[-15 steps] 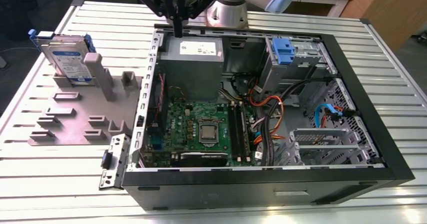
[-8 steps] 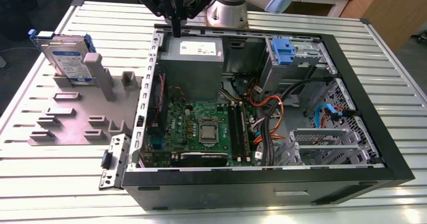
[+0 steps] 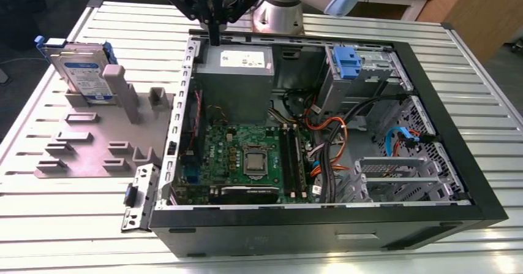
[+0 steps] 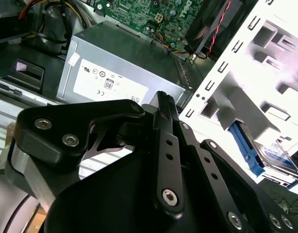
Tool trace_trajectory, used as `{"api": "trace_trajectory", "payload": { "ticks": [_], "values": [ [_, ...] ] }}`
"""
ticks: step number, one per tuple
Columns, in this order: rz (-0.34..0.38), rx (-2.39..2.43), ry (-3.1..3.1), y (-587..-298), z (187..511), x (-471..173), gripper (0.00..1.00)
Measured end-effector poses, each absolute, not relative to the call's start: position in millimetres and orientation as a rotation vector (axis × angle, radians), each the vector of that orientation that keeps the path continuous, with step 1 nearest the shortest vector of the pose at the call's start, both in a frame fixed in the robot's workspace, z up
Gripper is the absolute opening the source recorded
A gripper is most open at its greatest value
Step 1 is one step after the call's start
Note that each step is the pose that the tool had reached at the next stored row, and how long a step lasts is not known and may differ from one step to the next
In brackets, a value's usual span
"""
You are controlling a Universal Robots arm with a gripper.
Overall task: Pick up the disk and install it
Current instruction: 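Reach for the disk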
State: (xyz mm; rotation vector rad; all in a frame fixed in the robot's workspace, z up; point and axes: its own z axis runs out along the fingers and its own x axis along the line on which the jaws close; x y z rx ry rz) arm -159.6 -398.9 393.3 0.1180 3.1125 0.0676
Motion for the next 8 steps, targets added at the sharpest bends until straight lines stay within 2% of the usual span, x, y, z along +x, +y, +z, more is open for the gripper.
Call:
{"api": "trace_trajectory", "payload": {
  "ticks": [8],
  "values": [
    [0.068, 0.118, 3.112, -398.9, 393.3, -162.3, 0.11]
  ]
}}
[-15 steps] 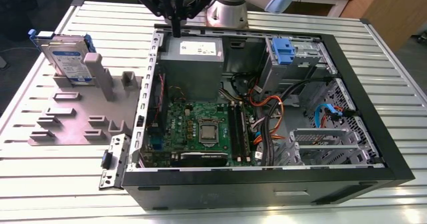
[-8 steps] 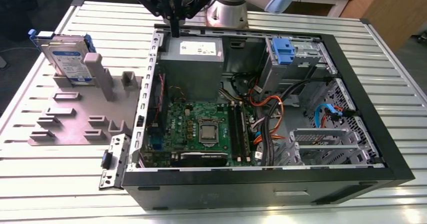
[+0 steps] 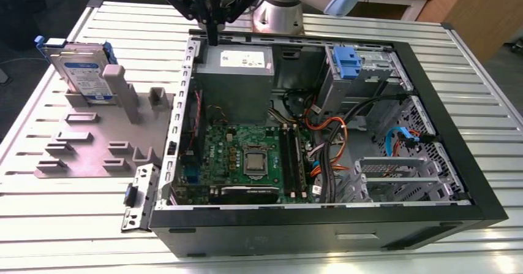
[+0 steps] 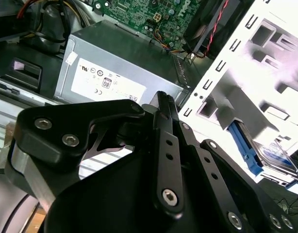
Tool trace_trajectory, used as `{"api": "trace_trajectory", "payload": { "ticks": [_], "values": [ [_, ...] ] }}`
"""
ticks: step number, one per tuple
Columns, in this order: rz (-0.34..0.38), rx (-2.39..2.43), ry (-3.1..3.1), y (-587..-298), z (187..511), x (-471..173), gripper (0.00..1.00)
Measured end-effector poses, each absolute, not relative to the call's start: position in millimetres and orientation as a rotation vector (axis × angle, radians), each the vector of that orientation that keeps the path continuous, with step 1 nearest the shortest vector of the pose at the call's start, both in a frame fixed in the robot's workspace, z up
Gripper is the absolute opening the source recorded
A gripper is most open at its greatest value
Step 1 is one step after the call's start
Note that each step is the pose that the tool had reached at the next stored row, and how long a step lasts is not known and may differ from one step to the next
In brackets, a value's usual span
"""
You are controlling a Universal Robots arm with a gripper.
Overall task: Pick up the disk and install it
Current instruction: 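Reach for the disk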
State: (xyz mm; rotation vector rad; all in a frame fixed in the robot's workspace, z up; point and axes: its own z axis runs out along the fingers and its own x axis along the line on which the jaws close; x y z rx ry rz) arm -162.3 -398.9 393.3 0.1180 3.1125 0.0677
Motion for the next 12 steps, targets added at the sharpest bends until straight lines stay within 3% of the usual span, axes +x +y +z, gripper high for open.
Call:
{"api": "trace_trajectory", "payload": {
  "ticks": [12],
  "values": [
    [0.068, 0.118, 3.112, -398.9, 393.3, -166.4, 0.11]
  ]
}}
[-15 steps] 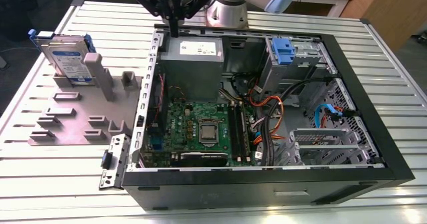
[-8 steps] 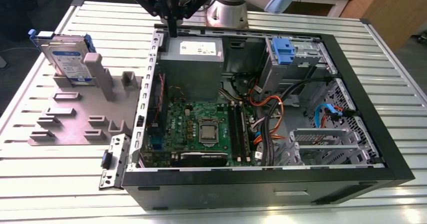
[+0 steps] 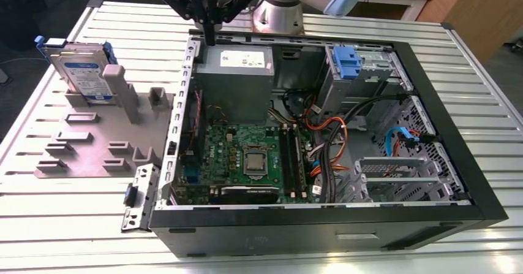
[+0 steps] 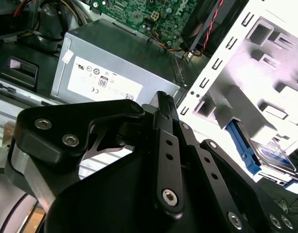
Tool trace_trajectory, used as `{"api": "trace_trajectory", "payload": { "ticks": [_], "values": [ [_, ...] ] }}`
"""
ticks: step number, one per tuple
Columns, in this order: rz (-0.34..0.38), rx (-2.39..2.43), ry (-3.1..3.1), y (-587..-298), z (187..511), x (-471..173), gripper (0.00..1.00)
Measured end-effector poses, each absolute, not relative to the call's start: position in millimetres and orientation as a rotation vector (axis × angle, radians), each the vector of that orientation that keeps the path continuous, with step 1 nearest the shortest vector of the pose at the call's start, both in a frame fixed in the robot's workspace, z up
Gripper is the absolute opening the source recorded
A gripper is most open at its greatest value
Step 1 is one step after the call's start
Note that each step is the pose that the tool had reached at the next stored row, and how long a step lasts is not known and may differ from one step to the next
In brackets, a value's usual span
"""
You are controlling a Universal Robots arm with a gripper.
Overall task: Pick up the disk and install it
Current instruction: 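Reach for the disk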
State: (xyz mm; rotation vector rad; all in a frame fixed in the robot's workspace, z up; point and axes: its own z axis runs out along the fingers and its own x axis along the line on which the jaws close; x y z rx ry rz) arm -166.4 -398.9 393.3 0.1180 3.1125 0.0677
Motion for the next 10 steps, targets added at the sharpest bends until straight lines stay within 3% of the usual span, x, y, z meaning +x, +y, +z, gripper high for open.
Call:
{"api": "trace_trajectory", "payload": {
  "ticks": [10],
  "values": [
    [0.068, 0.118, 3.112, -398.9, 393.3, -169.4, 0.11]
  ]
}}
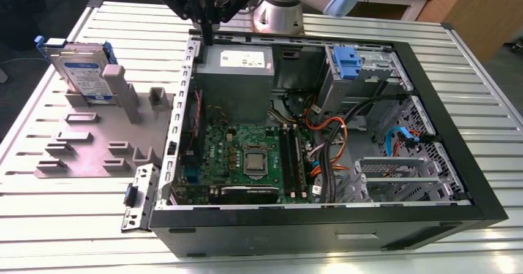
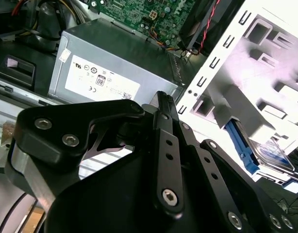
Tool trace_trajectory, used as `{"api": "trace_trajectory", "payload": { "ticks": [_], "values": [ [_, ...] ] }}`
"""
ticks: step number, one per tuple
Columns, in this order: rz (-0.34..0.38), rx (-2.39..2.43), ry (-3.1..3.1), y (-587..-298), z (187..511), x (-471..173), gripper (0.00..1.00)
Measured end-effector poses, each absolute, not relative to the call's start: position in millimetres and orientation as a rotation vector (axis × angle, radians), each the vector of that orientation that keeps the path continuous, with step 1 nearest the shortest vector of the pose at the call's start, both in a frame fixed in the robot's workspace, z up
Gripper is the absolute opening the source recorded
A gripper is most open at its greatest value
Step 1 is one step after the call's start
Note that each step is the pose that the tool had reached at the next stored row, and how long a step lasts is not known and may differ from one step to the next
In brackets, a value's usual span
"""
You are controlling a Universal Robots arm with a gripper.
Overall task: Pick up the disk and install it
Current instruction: 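Reach for the disk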
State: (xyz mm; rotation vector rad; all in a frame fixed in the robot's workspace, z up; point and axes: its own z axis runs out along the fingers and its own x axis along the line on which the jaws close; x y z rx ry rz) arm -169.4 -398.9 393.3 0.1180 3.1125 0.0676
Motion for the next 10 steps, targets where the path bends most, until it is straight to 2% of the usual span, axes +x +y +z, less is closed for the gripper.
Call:
{"api": "trace_trajectory", "payload": {
  "ticks": [10],
  "values": [
    [0.068, 0.118, 3.113, -398.9, 393.3, -172.1, 0.11]
  ]
}}
